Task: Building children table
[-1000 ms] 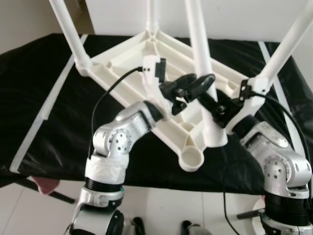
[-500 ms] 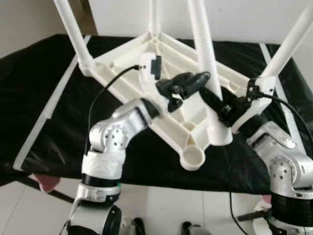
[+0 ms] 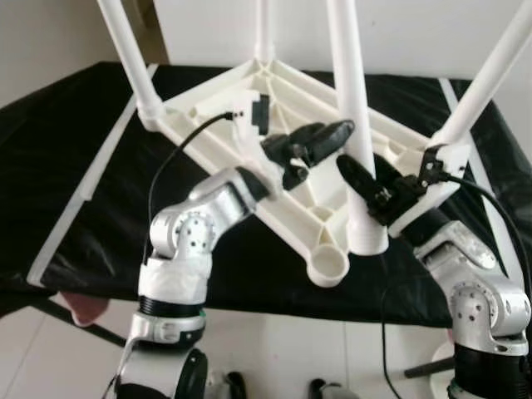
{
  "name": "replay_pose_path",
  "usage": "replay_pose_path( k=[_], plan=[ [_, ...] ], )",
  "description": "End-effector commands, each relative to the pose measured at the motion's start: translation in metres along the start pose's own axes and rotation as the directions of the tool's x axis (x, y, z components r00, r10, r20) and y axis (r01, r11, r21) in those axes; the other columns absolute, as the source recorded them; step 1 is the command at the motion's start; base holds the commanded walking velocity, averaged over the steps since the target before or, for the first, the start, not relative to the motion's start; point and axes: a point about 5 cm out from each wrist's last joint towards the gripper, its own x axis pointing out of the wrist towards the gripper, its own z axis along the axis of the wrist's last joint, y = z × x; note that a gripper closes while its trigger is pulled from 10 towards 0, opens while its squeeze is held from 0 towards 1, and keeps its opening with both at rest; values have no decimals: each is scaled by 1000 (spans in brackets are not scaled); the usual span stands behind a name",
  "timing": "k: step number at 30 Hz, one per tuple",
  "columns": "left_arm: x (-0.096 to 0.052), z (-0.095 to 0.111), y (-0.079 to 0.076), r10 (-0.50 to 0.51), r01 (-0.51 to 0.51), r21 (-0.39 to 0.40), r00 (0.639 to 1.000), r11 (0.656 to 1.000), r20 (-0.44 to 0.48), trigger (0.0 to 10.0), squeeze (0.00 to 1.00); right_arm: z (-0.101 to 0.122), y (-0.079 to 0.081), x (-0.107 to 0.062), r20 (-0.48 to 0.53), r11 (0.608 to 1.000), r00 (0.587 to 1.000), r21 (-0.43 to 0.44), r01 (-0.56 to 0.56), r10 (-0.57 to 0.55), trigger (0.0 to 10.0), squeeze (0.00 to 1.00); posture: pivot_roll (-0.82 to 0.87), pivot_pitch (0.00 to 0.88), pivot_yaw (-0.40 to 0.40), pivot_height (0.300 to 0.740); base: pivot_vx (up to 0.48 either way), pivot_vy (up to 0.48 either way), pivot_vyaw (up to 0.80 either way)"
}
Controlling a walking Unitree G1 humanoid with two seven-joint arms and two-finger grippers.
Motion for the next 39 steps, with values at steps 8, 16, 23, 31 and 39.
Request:
replay_pose_path(
  k=[8,16,23,31,39],
  plan=[
    [-5,13,24,162,-163,1,984,987,69,10000,0,14,-10,-5,104,994,989,-28,105,-102,10000,0,-165,158,37,740,0,0,0],
    [6,13,36,227,-228,57,974,972,19,10000,0,21,6,-7,94,998,995,-50,-42,46,10000,0,-167,174,44,740,0,0,0],
    [20,3,37,231,-226,96,972,969,-48,10000,0,19,13,-3,60,993,992,-61,-104,108,10000,0,-167,175,44,740,0,0,0],
    [39,7,19,158,-143,154,984,978,-88,10000,0,1,9,3,-109,992,991,-95,-86,75,10000,0,-163,177,44,740,0,0,0],
    [58,33,-3,116,-110,219,993,970,-11,10000,0,-6,7,10,-170,992,984,-97,-75,58,10000,0,-155,171,43,740,0,0,0]
  ],
)
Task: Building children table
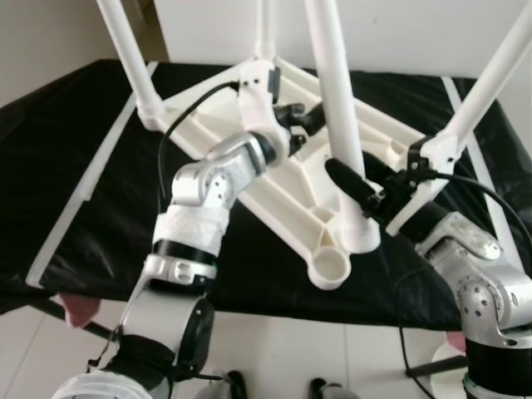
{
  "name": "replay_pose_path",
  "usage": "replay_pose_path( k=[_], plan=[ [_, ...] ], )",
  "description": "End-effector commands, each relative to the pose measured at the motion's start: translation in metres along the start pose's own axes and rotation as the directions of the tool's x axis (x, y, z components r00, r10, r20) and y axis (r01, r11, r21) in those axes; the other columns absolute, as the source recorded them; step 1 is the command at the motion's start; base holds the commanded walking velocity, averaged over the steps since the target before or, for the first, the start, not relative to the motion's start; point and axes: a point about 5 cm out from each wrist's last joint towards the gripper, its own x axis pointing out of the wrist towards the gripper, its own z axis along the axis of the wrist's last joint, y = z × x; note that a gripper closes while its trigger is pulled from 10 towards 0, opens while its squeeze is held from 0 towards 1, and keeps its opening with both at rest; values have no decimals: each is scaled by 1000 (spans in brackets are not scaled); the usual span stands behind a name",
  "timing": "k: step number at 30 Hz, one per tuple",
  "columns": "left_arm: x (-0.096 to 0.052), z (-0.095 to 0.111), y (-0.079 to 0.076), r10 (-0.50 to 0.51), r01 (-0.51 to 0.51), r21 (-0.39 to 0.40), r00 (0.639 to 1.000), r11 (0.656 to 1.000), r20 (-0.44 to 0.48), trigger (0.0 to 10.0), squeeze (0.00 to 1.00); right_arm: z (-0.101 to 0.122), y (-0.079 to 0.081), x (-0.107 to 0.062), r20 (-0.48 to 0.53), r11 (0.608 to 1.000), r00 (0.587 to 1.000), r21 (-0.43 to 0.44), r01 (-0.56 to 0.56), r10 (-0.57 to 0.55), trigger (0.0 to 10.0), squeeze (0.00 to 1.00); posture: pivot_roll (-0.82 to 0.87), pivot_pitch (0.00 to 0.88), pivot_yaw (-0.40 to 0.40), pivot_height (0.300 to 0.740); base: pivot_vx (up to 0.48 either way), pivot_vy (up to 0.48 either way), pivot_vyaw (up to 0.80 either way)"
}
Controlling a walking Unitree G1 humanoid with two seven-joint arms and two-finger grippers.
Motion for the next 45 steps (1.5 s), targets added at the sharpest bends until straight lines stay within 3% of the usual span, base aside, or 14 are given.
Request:
replay_pose_path(
  k=[1,15,19,20,23,27,29,30,35,36,38,41,42,45],
  plan=[
    [6,19,-19,-81,79,33,994,996,71,10000,0,-13,0,1,-76,1000,997,20,8,-7,10000,0,-155,170,43,740,0,0,0],
    [14,28,-35,-131,126,52,986,991,108,10000,0,-10,2,18,-59,1000,998,5,-9,9,10000,0,-147,155,37,740,0,0,0],
    [10,21,-18,-54,44,114,995,992,81,10000,0,-3,0,17,17,999,999,0,38,-38,10000,0,-147,153,40,740,0,0,0],
    [2,15,-2,-10,1,125,997,992,74,10000,0,4,-6,13,82,993,990,22,113,-114,10000,0,-153,153,47,740,0,0,0],
    [-2,14,2,-2,-7,122,997,993,74,10000,0,6,-8,12,100,990,985,30,136,-138,10000,0,-153,153,47,740,0,0,0],
    [-30,15,21,56,-70,59,974,996,219,10000,0,6,-20,-1,121,960,953,64,272,-278,10000,0,-168,155,59,740,0,0,0],
    [-30,15,21,56,-70,59,974,996,219,10000,0,6,-20,-1,121,960,953,64,272,-278,10000,0,-168,155,59,740,0,0,0],
    [-41,9,24,57,-82,100,972,992,230,10000,0,4,-25,-4,119,946,938,63,319,-325,0,0,-170,155,60,740,0,0,0],
    [-53,-7,19,-14,-26,222,984,975,175,10000,0,4,-29,-8,130,932,923,54,359,-363,0,0,-168,151,56,740,0,0,0],
    [-58,-13,16,-47,6,261,988,965,150,10000,0,4,-29,-9,130,931,921,56,362,-366,10000,0,-168,149,55,740,0,0,0],
    [-67,-30,8,-122,97,304,991,948,63,10000,0,4,-29,-10,135,931,922,46,361,-364,10000,0,-165,147,49,740,0,0,0],
    [-84,-75,5,-197,268,449,960,852,-200,10000,0,5,-31,-8,142,930,919,36,367,-368,10000,0,-156,140,38,740,0,0,0],
    [-84,-75,5,-197,268,449,960,852,-200,10000,0,5,-31,-8,142,930,919,36,367,-368,10000,0,-156,140,38,740,0,0,0],
    [-98,-103,4,-218,396,535,905,746,-365,10000,0,6,-33,-7,140,931,921,28,363,-363,10000,0,-152,141,34,740,0,0,0]
  ],
)
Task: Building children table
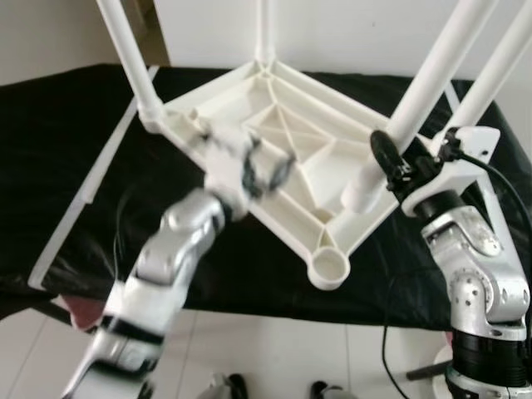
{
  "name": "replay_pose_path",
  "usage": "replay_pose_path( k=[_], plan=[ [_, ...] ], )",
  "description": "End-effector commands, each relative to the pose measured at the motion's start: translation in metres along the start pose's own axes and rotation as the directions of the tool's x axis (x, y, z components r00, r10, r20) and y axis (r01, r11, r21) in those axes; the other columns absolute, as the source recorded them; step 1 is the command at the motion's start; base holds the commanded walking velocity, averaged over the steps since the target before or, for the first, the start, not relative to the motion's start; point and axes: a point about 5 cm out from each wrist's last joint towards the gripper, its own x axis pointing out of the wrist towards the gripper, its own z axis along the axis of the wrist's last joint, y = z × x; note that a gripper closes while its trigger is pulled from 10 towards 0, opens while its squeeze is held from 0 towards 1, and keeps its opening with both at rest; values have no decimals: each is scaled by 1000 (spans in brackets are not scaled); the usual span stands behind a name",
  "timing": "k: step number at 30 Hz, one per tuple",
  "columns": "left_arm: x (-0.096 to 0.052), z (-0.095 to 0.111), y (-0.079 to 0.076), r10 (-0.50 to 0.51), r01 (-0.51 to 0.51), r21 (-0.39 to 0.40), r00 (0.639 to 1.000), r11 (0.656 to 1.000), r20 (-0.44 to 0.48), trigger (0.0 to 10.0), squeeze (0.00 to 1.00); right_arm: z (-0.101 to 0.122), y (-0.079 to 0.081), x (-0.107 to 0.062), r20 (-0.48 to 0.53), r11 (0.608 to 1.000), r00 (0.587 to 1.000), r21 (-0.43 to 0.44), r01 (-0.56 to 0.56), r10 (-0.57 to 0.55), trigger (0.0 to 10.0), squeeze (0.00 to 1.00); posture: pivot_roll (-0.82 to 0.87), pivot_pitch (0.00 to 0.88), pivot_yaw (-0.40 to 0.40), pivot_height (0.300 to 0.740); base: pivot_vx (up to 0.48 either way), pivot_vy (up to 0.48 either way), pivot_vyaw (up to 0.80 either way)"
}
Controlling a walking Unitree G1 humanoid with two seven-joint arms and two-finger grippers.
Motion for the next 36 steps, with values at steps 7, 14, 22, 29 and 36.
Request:
replay_pose_path(
  k=[7,14,22,29,36],
  plan=[
    [-2,-30,-28,-257,278,89,946,956,-195,10000,0,4,1,3,26,1000,999,-18,-23,23,10000,0,-150,144,41,740,0,0,0],
    [-2,-36,-27,-281,313,113,932,943,-230,10000,0,8,-4,0,38,999,999,-37,-6,7,10000,0,-159,143,51,740,0,0,0],
    [8,-40,-3,-191,233,145,947,962,-256,10000,0,9,-3,1,43,999,999,-46,-12,14,10000,0,-171,143,62,740,0,0,0],
    [9,-44,14,-151,189,102,943,977,-295,10000,0,10,-3,1,44,999,999,-53,-8,11,10000,0,-175,143,66,740,0,0,0],
    [8,-58,20,-162,188,29,907,982,-388,10000,0,11,-3,1,46,998,999,-57,-8,11,10000,0,-174,140,71,740,0,0,0]
  ],
)
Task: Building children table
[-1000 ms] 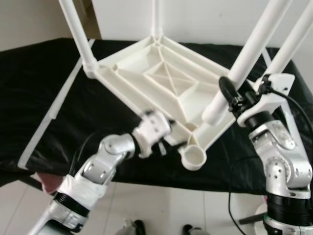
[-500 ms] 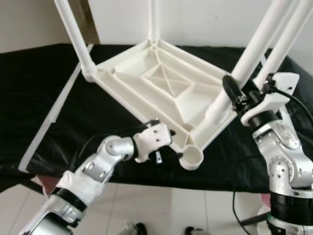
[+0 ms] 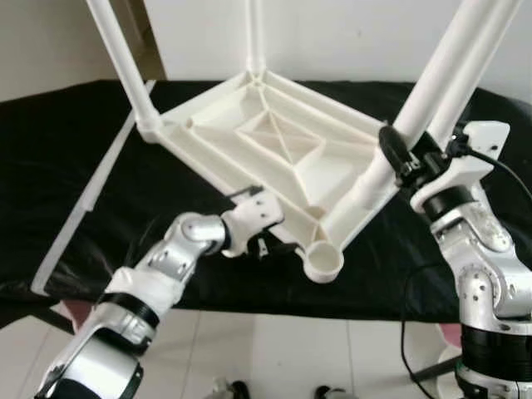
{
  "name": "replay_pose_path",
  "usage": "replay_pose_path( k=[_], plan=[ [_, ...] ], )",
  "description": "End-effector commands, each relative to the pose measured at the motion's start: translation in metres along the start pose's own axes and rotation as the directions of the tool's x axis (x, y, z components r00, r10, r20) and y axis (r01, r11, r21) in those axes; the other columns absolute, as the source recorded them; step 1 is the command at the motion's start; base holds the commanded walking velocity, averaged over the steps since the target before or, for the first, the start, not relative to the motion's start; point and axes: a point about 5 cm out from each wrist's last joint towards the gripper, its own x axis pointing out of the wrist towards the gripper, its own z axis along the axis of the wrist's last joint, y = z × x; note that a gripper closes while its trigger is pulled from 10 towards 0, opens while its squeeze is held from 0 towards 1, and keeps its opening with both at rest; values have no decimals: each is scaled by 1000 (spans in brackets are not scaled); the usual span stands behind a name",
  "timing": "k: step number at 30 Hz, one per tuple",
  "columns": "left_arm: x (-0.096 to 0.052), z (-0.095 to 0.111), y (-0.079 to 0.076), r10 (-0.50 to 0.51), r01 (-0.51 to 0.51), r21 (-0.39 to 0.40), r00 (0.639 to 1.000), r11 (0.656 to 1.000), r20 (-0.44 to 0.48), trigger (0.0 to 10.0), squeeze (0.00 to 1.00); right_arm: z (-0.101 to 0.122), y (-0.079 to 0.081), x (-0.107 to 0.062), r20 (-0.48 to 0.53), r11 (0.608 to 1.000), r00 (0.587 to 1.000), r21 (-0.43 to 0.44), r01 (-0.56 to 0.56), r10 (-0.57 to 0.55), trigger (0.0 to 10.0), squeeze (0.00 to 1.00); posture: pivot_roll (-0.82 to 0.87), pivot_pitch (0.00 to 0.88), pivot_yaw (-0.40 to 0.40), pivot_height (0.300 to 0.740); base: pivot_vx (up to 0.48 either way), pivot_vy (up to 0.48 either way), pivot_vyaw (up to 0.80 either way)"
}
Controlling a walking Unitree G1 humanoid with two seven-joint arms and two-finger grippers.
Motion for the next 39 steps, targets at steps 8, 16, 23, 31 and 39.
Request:
replay_pose_path(
  k=[8,16,23,31,39],
  plan=[
    [1,-27,12,54,-73,-199,994,977,-99,10000,0,7,2,1,42,1000,999,-17,-5,6,10000,0,-176,142,78,740,0,0,0],
    [5,-23,24,106,-143,-405,988,903,-112,10000,0,7,1,0,41,1000,999,-18,-1,2,10000,0,-179,144,82,740,0,0,0],
    [6,-15,38,211,-239,-322,970,916,-122,10000,0,7,-1,0,43,1000,999,-14,2,-2,10000,0,-177,149,79,740,0,0,0],
    [6,-4,37,218,-219,-245,975,945,-29,10000,0,8,-1,0,43,1000,999,-13,2,-1,10000,0,-173,160,77,740,0,0,0],
    [-2,20,35,191,-111,-322,955,940,229,10000,0,6,1,-1,41,1000,999,-4,1,-1,10000,0,-166,163,75,740,0,0,0]
  ],
)
